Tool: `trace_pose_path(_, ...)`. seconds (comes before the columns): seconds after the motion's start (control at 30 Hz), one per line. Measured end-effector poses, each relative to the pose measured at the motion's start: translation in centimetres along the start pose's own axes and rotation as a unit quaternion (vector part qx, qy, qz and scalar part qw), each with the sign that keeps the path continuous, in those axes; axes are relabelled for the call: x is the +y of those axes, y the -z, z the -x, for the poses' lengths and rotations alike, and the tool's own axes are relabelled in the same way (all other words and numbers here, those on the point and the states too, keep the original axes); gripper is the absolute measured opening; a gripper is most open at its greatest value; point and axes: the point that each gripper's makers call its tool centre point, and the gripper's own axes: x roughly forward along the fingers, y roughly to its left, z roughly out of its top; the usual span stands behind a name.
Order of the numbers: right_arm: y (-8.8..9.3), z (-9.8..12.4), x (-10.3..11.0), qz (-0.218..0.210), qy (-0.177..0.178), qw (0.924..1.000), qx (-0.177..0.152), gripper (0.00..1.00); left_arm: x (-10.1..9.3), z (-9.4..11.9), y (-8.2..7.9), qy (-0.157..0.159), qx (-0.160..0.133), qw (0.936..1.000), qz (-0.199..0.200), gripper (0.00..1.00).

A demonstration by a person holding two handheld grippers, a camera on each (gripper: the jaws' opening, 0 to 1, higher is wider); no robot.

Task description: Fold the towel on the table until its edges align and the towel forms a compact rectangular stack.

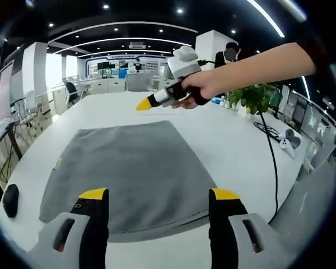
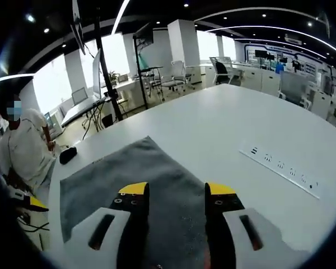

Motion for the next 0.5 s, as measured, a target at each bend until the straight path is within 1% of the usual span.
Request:
trace_pose_path(0.1,0.3,0.8,-0.5,-0.003,0.005,1.0,-0.001,0.39,-0.9,-0.2,-0.2,0.015,0.005,0.9998,-0.014,0.76)
trace_pose_path(0.17,0.5,1.6,-0.6,-0.003,0.009,1.0,0.0,0.39,-1.9,-0.4,-0.2,0.032,0.012,0.9991,-0.025,0.75)
trace_pose_path(0.23,0.7,2.3,-1.0,-0.006,0.015,0.9999,0.001,0.39,-3.2,-0.6,-0.2,0.055,0.02,0.998,-0.026,0.69)
trace_pose_path(0.27,0.8,2.5,-1.7,-0.011,0.018,0.9998,0.001,0.39,-3.4,-0.7,-0.3,0.053,0.019,0.998,-0.028,0.67)
trace_pose_path(0.4,1.0,3.3,-3.1,-0.013,0.027,0.9996,-0.001,0.39,-4.7,-1.2,-0.6,0.067,0.025,0.9967,-0.04,0.66)
trace_pose_path(0.5,1.4,3.6,-4.8,-0.019,0.036,0.9992,0.003,0.39,-5.6,-1.6,-0.6,0.081,0.037,0.9947,-0.053,0.64)
